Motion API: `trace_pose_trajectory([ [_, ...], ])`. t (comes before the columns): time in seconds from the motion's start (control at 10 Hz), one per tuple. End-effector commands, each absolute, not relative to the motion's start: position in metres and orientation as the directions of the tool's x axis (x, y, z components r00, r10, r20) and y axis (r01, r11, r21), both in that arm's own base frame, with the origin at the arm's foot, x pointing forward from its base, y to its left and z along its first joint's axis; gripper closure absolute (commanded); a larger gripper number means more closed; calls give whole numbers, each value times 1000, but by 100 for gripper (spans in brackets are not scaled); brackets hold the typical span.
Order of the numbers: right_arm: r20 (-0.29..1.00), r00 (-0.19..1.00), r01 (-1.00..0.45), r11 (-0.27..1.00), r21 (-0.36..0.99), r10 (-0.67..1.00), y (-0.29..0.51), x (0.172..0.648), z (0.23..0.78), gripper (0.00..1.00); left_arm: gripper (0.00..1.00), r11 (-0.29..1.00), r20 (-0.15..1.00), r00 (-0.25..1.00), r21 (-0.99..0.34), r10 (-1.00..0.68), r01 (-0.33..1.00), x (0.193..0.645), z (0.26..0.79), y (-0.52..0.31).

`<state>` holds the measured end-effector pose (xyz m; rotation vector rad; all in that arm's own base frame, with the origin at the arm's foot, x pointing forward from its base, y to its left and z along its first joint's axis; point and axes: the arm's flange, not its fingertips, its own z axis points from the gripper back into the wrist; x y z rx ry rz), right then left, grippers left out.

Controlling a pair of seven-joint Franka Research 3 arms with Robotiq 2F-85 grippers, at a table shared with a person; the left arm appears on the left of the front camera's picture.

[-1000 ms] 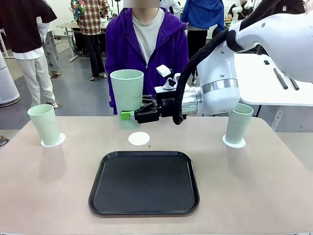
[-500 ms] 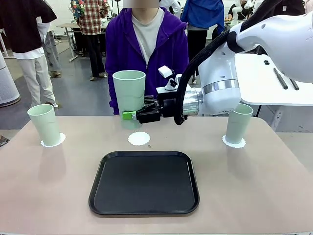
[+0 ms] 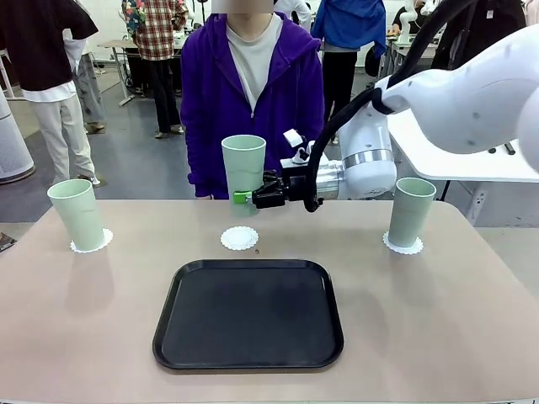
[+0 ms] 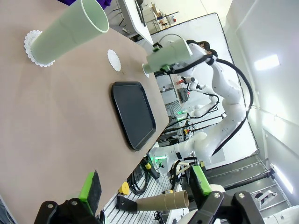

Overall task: Place coasters on the table and set cups on them.
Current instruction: Take one Reusable plastic cup from the Flat Tray and place it on a coaster set by the human.

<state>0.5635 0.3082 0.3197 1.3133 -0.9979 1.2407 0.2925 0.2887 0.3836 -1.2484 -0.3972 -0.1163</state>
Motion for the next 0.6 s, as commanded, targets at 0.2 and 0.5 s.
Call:
trace_pose_trajectory([
  [0.2,992,114,-972,-202,124,58,336,612,305,19,0,320,361,923,-897,134,304,291,385,289],
  [0.5,993,97,-969,-220,108,61,337,614,305,19,0,320,361,923,-897,134,304,291,385,289],
])
